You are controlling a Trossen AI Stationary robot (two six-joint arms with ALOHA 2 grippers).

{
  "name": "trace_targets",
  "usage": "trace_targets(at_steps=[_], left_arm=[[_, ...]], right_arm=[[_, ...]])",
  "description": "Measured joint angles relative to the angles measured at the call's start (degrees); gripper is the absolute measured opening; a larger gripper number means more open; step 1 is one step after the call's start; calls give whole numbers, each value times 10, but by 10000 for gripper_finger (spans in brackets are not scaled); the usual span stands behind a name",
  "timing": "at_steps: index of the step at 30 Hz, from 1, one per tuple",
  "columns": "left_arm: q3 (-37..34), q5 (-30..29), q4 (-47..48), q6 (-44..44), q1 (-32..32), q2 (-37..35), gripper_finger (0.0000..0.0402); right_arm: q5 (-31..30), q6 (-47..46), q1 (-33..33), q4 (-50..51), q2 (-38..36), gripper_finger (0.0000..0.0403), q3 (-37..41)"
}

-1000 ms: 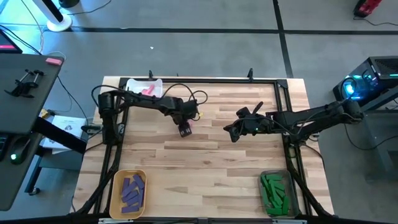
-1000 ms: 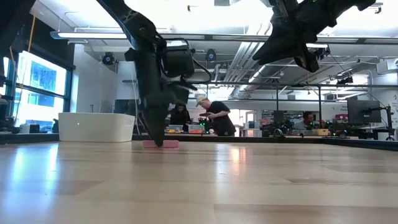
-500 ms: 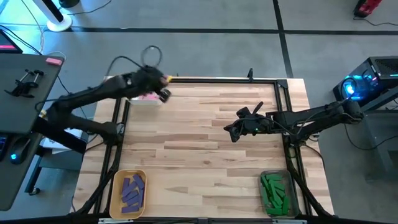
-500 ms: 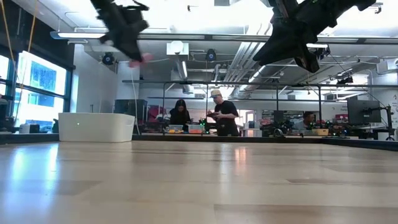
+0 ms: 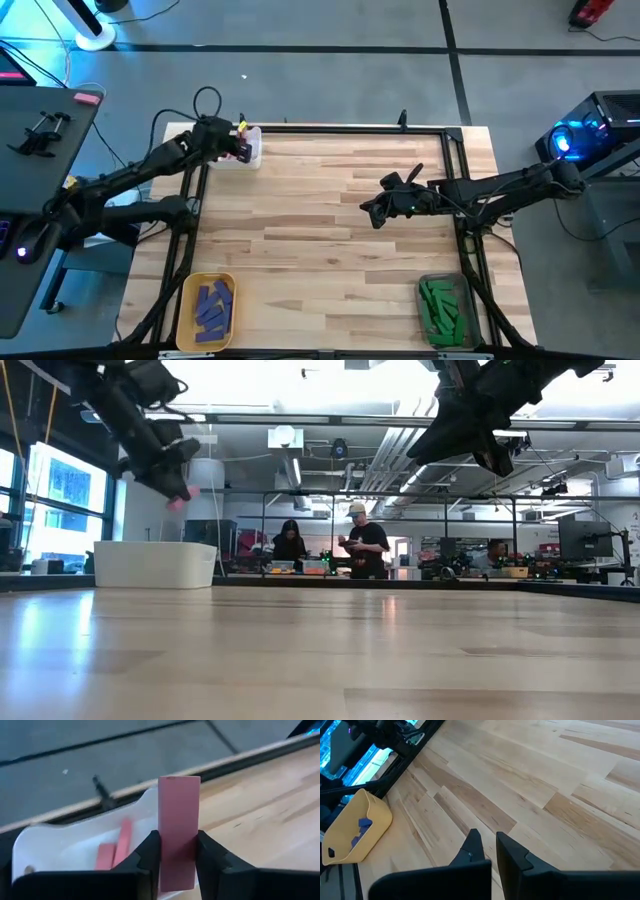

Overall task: Sort blocks
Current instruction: Put the pink wooden block into the white bin, then return to Home Position

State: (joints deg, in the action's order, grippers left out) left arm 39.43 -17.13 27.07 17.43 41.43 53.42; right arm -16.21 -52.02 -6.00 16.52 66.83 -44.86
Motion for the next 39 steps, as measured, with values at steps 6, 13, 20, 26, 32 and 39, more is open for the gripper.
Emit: trace_targets(at_steps=[6,13,20,26,32,39], left_arm=[[6,-42,13,-9,13,18,152],[33,-23,4,7,14,18,240],[35,143,-123,61,-68,-34,239],[-55,79,-324,107,-254,-105,180],[-201,-60,-520,146,-404,-130,35],[-318,-60,-692,111,-444,-171,4]], right_arm=[[12,11,0,0,0,0,0],[34,60,0,0,0,0,0],[34,101,-11,1,-45,0,0],[11,115,-53,29,-130,0,0],[-65,78,-112,70,-206,0,0],[-132,38,-148,49,-208,0,-1]])
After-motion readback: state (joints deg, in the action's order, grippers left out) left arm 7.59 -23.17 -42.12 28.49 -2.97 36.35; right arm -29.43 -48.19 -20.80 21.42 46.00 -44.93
